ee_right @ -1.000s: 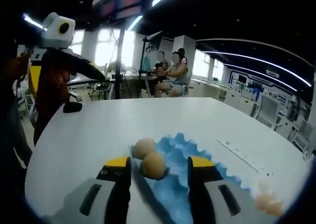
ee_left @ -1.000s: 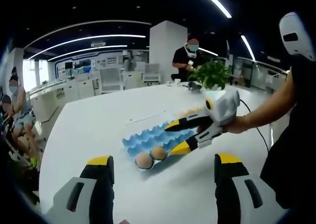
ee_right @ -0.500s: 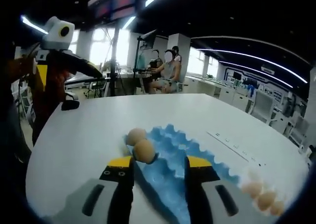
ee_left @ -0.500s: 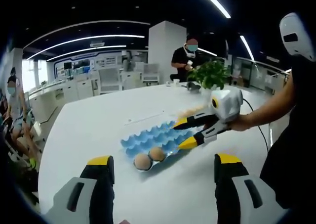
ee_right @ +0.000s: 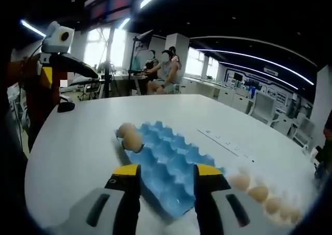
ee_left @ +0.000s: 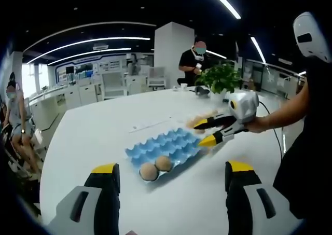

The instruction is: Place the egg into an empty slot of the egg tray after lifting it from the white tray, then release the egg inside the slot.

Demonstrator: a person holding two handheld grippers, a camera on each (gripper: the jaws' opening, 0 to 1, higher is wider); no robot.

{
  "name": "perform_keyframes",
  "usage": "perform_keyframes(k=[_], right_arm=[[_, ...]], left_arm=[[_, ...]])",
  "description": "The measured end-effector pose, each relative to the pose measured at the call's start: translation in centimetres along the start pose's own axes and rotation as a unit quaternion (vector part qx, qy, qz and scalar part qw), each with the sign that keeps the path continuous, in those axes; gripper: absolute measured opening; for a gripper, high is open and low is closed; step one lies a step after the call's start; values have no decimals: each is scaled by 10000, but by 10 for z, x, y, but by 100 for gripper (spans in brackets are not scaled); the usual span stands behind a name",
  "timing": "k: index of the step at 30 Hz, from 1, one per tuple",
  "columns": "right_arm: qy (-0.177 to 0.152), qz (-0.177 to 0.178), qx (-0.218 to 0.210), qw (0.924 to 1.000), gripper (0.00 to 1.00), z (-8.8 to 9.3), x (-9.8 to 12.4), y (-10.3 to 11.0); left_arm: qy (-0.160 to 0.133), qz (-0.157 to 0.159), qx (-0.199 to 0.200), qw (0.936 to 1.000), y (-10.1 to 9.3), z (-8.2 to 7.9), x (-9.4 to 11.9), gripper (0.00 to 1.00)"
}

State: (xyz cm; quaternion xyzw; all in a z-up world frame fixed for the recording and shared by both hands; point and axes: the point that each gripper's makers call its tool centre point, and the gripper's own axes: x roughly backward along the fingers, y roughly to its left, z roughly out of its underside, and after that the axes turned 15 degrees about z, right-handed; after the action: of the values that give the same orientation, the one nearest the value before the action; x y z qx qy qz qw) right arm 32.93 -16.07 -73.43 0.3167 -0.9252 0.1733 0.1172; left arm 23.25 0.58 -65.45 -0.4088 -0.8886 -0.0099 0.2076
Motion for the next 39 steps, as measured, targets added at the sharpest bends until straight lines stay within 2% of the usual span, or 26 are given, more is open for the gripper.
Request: perform_keyframes(k=[10,21,26,34,39], right_arm=[[167,278,10,9995,41,18,14,-24],[348,660,-71,9972,40,42,38,-55],[447,865,-86,9952,40,57,56,-65],[608,1102,-128,9920,40,74,70,-81],[710,1395,-218,9874,39,86,79,-101]], left_arm=[[5,-18,-34,10000,2,-1,1,84],[-6,26,-50,10000,-1,-2,-2,84],[-11,41,-65,10000,-12,3,-1,84],[-17,85,-88,9999,-21,8,-2,84],[-22,78,-75,9999,-22,10,-1,84]])
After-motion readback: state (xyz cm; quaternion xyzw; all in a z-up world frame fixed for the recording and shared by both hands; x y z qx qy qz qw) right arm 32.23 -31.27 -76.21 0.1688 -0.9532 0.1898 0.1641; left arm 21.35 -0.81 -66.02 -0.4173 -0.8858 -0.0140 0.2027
